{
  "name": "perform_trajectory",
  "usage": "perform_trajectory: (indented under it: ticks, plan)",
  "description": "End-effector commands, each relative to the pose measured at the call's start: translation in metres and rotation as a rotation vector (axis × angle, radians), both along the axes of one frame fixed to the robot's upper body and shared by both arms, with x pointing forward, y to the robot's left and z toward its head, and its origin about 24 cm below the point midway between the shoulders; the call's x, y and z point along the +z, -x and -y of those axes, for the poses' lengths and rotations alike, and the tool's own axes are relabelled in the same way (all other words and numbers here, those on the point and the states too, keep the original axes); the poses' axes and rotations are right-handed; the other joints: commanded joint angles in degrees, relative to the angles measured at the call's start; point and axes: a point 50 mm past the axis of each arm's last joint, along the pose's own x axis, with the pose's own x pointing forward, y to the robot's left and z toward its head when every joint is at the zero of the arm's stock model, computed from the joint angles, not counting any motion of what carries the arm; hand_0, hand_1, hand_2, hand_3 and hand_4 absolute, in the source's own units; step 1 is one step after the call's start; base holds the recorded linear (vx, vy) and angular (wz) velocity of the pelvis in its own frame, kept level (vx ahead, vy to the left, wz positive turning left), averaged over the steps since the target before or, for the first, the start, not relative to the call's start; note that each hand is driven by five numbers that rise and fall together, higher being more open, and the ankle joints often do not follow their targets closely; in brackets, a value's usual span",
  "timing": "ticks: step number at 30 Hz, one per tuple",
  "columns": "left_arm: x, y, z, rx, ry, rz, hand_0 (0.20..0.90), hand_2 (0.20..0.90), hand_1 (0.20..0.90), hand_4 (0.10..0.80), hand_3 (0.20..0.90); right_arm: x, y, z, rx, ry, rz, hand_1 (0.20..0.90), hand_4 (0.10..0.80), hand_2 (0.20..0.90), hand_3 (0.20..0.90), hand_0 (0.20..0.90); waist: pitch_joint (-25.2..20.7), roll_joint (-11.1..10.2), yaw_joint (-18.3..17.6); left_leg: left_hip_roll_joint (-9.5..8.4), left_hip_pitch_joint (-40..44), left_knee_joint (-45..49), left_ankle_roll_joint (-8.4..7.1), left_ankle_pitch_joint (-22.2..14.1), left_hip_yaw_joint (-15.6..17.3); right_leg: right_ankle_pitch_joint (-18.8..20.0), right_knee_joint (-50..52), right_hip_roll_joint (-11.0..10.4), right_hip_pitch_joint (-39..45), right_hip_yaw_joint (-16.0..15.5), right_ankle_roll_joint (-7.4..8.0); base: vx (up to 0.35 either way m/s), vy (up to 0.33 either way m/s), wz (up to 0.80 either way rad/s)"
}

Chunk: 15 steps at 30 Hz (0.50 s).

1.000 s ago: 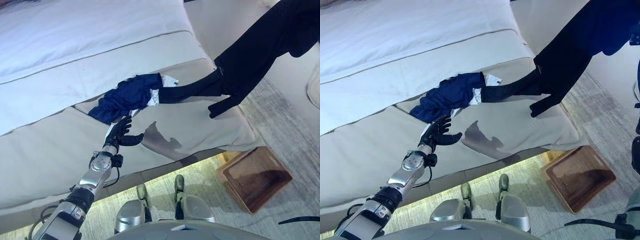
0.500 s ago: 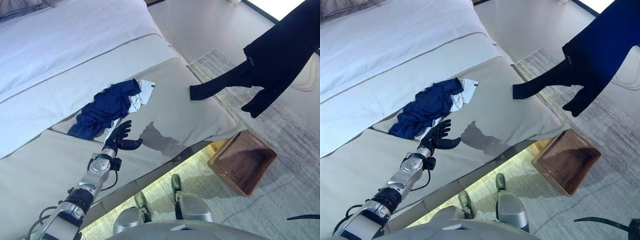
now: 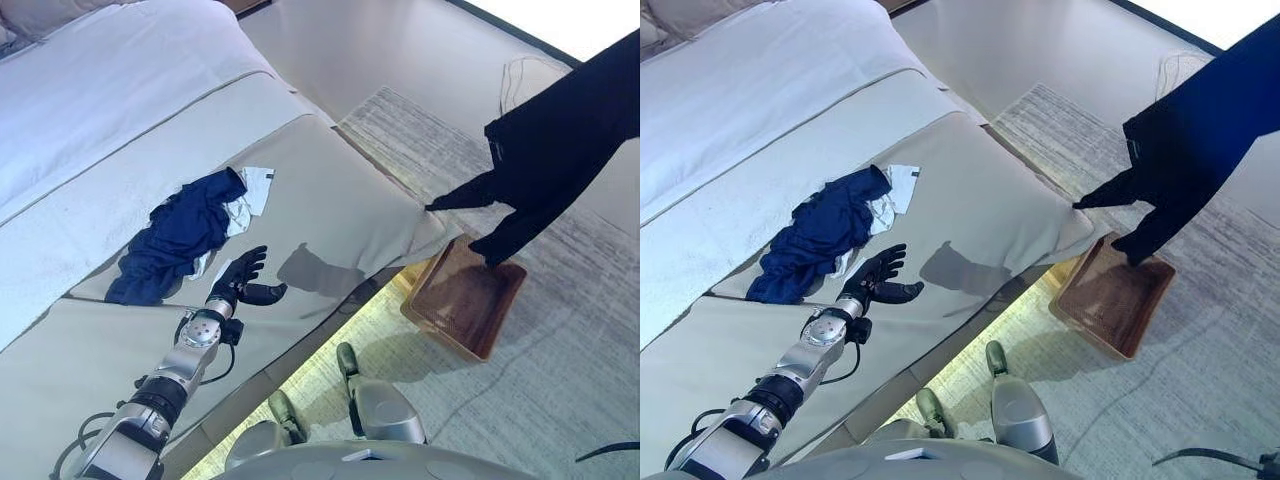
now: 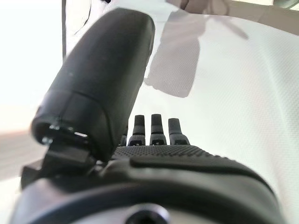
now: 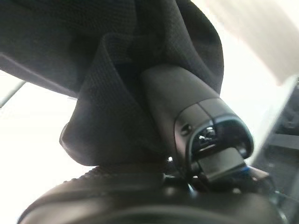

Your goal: Pick up the clothes from the bed and place them into the basket

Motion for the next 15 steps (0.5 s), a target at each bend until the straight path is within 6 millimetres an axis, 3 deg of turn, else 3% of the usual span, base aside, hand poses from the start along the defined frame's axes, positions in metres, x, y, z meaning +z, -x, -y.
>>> perform_trajectory:
  ticks: [1,8,12,13,15]
  plan:
    - [-0.002,0.002,0.004,-0.039,-0.012,0.023,0.9,0.9,0.9,0.8,0.9,0.037,0.021,-0.008,0.011,0.138,0.158,0.3,0.1,0.3,0.2,0.3,-13.3,-0.8,-0.5,3.08,0.4,4.8,-1.66,-7.5,-3.1,-2.8,1.9,-2.2,1.2,-2.6,2.37,0.004,-0.037,-0.08]
    - [-0.002,0.002,0.005,-0.044,-0.012,0.017,0.9,0.9,0.9,0.8,0.9,-0.008,0.019,0.001,0.015,0.062,0.07,0.3,0.1,0.3,0.2,0.3,-12.9,0.2,-2.0,3.33,0.5,5.2,-1.74,-8.0,-2.1,-2.5,1.8,-1.8,0.3,-1.5,2.35,-0.004,-0.035,-0.1]
    - [-0.003,0.002,0.008,-0.053,-0.008,0.013,0.9,0.9,0.9,0.8,0.9,-0.044,0.018,0.01,-0.024,0.001,0.003,0.3,0.1,0.3,0.2,0.3,-12.5,1.0,-2.6,3.56,0.9,5.5,-1.67,-8.7,-1.8,-2.5,1.7,-1.6,0.2,-1.3,2.35,-0.001,-0.034,-0.09]
    - [-0.002,0.001,0.008,-0.054,-0.01,0.013,0.9,0.9,0.9,0.8,0.9,-0.045,0.018,0.01,-0.024,0.0,0.003,0.3,0.1,0.3,0.2,0.3,-12.5,0.9,-2.5,3.52,0.7,5.4,-1.73,-8.4,-1.7,-2.3,1.7,-1.6,0.0,-1.2,2.25,-0.01,-0.04,-0.12]
    - [-0.002,0.0,0.01,-0.065,-0.008,0.014,0.9,0.9,0.9,0.8,0.9,-0.071,0.015,0.012,0.0,-0.076,-0.039,0.3,0.1,0.3,0.2,0.3,-12.3,1.4,-2.7,3.58,0.8,5.4,-1.75,-8.4,-1.4,-2.1,1.6,-1.5,-0.1,-1.1,2.21,-0.023,-0.055,-0.14]
